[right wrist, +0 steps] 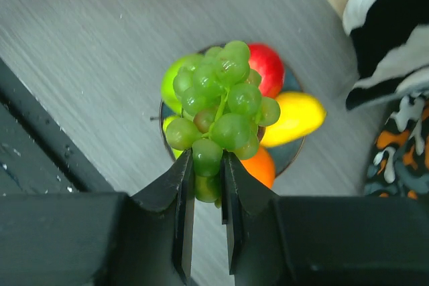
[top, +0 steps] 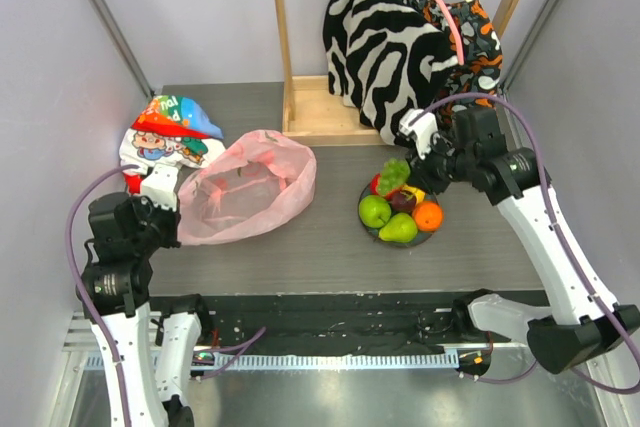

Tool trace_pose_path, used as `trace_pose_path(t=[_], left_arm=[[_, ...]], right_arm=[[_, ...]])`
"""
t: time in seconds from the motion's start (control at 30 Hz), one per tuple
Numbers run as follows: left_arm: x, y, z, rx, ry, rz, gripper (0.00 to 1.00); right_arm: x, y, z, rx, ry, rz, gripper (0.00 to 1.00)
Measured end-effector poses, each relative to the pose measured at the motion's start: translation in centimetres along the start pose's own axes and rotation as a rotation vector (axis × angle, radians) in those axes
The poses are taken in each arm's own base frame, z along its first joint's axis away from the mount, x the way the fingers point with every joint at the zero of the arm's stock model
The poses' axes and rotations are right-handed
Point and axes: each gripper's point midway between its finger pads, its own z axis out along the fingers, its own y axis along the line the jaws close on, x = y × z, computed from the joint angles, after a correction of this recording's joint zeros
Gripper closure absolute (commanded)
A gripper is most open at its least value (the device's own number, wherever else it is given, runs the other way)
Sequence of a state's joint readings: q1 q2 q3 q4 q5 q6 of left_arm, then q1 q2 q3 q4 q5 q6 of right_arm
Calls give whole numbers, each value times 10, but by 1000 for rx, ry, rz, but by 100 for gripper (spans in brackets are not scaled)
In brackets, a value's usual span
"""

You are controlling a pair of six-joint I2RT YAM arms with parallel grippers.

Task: Take the fake fruits out of the plastic bag
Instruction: Place the fake fruit on the plate.

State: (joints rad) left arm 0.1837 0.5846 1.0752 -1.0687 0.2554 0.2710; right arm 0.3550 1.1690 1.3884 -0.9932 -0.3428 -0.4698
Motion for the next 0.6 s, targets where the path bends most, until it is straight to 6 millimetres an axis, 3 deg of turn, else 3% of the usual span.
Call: trace_pose_path(t=[0.1,0.3,0.6], left_arm=[[0,-1,0,6,-2,-3,100],[-1,-2,0,10,-3,-3,100],[-1,-3,0,14,-5,-3,100]], right_arm=[[23,1,-3,-8,32,29,99],[49,3,13,-63,89,86,98],[57,-2,27,-110,92,152,95]])
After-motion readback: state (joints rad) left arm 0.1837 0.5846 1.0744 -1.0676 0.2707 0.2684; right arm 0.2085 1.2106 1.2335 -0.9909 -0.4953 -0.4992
